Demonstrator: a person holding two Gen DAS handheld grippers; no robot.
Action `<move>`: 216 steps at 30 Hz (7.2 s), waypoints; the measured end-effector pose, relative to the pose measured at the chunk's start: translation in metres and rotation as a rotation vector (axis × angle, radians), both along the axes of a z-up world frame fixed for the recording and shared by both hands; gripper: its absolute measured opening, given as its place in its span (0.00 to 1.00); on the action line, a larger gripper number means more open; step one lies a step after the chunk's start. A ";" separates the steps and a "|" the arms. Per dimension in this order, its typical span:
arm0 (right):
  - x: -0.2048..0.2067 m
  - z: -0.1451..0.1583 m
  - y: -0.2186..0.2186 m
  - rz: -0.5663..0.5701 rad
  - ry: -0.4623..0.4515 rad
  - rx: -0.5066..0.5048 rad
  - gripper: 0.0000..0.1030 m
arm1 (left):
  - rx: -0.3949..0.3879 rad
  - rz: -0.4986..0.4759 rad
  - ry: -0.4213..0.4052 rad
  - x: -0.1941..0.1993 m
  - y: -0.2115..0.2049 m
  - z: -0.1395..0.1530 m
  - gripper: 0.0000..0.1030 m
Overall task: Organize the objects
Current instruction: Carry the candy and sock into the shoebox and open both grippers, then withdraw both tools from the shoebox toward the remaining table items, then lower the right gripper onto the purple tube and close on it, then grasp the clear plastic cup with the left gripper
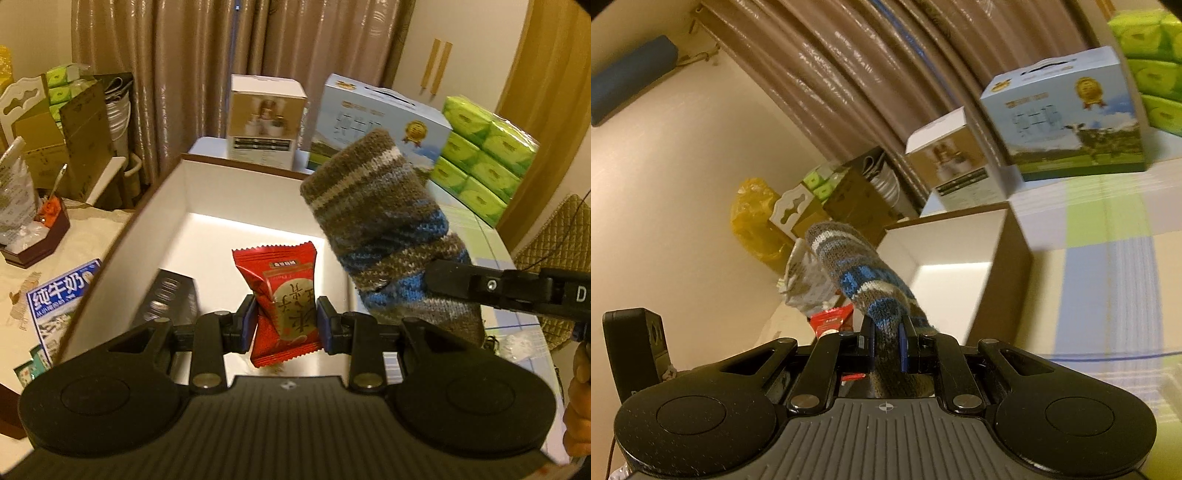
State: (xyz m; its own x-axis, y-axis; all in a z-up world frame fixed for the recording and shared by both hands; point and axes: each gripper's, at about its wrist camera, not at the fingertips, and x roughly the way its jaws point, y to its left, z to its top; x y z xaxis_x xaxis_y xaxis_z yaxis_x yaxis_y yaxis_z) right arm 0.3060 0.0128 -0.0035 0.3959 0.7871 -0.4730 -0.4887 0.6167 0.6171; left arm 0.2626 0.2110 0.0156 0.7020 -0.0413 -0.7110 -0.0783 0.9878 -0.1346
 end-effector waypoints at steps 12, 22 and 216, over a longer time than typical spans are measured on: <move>0.039 -0.020 0.058 -0.033 0.055 -0.027 0.09 | 0.048 0.013 0.028 0.045 0.051 -0.007 0.28; 0.084 -0.046 0.091 -0.065 -0.005 -0.200 0.09 | 0.046 -0.006 0.074 0.097 0.072 -0.030 0.28; -0.065 -0.139 -0.290 -0.636 0.126 -0.703 0.30 | 0.227 -0.698 0.176 0.058 -0.277 -0.165 0.69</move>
State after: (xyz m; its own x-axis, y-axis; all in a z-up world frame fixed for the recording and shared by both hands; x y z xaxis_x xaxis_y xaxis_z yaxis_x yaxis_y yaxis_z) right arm 0.2407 -0.2777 -0.1428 0.5654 -0.0385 -0.8239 0.1107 0.9934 0.0295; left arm 0.3208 -0.0661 -0.1490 0.4418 -0.2741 -0.8542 0.5740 0.8182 0.0344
